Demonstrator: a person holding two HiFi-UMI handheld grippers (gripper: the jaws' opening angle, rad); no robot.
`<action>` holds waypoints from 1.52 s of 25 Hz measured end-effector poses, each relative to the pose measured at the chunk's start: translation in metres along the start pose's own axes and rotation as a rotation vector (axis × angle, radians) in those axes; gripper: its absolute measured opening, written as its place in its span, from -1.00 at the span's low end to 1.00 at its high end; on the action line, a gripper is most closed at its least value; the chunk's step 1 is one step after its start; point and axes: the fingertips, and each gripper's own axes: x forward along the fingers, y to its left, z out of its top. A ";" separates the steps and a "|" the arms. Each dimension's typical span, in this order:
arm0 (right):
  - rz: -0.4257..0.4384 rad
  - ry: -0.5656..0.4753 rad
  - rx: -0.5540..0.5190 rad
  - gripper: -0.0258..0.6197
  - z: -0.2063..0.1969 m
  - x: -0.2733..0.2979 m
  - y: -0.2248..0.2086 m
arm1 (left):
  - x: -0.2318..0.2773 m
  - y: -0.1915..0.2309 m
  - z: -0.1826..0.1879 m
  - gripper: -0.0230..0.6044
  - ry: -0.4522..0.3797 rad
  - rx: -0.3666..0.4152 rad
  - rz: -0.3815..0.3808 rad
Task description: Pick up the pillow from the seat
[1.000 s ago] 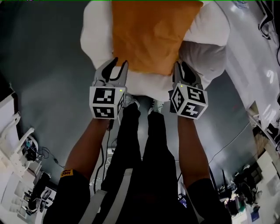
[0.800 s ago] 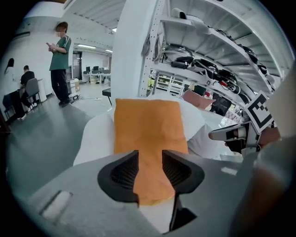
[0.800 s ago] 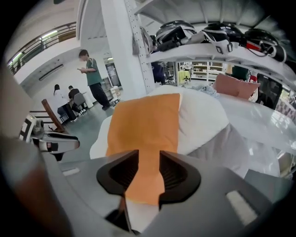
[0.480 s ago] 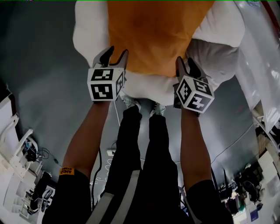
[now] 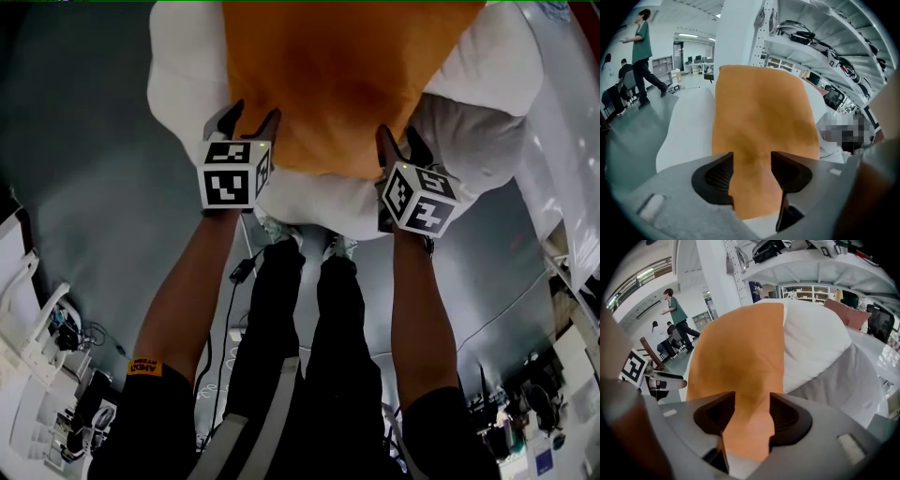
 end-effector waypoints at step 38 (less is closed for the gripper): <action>0.020 0.055 -0.024 -0.84 -0.011 0.026 0.012 | 0.021 -0.005 -0.006 -0.91 0.031 0.064 0.014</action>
